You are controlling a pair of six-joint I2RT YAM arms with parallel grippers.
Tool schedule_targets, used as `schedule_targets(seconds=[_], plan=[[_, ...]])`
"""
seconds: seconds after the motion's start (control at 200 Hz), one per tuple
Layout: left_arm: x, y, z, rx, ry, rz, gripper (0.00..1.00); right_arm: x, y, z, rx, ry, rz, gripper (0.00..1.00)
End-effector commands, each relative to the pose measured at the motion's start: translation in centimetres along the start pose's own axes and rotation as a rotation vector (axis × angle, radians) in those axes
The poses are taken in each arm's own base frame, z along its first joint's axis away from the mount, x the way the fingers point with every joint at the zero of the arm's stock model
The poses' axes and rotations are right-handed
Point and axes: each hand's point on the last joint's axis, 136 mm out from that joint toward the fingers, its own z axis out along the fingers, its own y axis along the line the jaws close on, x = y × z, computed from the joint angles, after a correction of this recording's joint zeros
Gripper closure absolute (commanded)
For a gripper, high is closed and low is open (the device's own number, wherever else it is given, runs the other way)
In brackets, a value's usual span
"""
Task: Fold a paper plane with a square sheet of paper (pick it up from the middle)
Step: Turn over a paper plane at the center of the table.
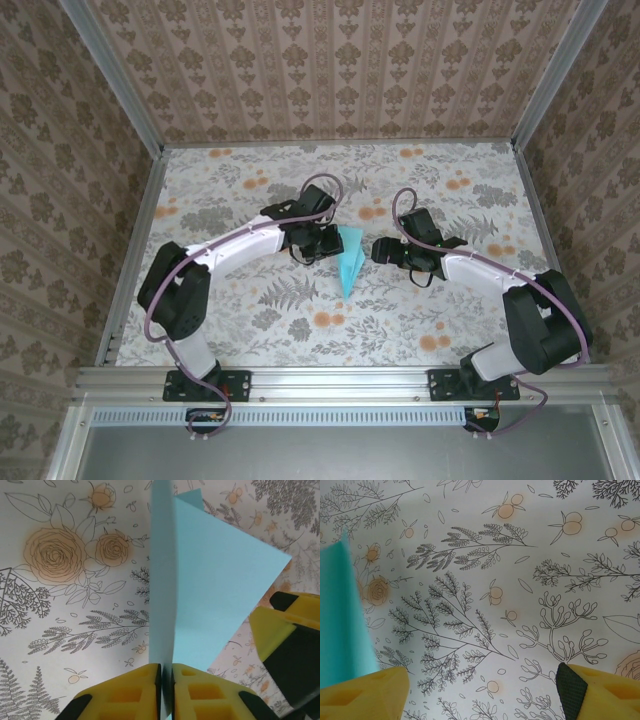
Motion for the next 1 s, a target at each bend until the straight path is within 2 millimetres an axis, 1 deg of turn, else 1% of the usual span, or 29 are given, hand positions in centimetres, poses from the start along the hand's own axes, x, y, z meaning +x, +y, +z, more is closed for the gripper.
schedule_targets(seconds=[0.0,0.05,0.14,0.21,0.29,0.33,0.44,0.58,0.655,0.69,0.77,0.85,0.995], plan=[[0.8,1.2,1.7,0.001,0.045,0.016,0.81,-0.1,0.1,0.2,-0.012,-0.003,0.013,0.2],[0.9,2.0,2.1,-0.014,0.055,0.003,0.79,0.0,0.0,0.3,-0.011,-0.001,0.013,0.2],[1.1,2.9,2.5,-0.026,0.063,-0.003,0.76,0.1,0.0,0.4,-0.012,0.004,0.014,0.2],[1.1,3.1,2.6,-0.032,0.063,0.007,0.7,0.1,0.1,0.5,-0.015,0.005,0.013,0.2],[1.0,3.3,2.5,-0.038,0.059,0.024,0.6,0.1,0.0,0.5,-0.014,0.006,0.016,0.2],[1.0,3.1,2.5,-0.029,0.058,0.037,0.56,0.1,0.1,0.6,-0.014,0.006,0.015,0.2],[0.8,2.0,2.1,0.009,0.042,0.072,0.5,0.2,0.1,0.6,-0.015,0.01,0.014,0.2],[0.3,0.4,1.2,0.057,0.009,0.123,0.44,0.1,0.1,0.6,-0.015,0.01,0.016,0.2],[0.5,-0.2,1.2,0.06,0.012,0.155,0.4,0.1,0.0,0.7,-0.014,0.01,0.018,0.2],[0.6,-0.5,1.4,0.055,0.016,0.169,0.4,0.2,0.0,0.6,-0.014,0.011,0.017,0.2],[1.0,-0.2,2.0,0.012,0.047,0.182,0.41,0.2,0.0,0.6,-0.012,0.011,0.016,0.2],[1.2,0.4,2.8,-0.028,0.07,0.182,0.46,0.1,0.0,0.6,-0.011,0.01,0.019,0.2],[1.3,1.1,3.5,-0.067,0.088,0.169,0.58,0.1,-0.1,0.6,-0.008,0.008,0.019,0.2]])
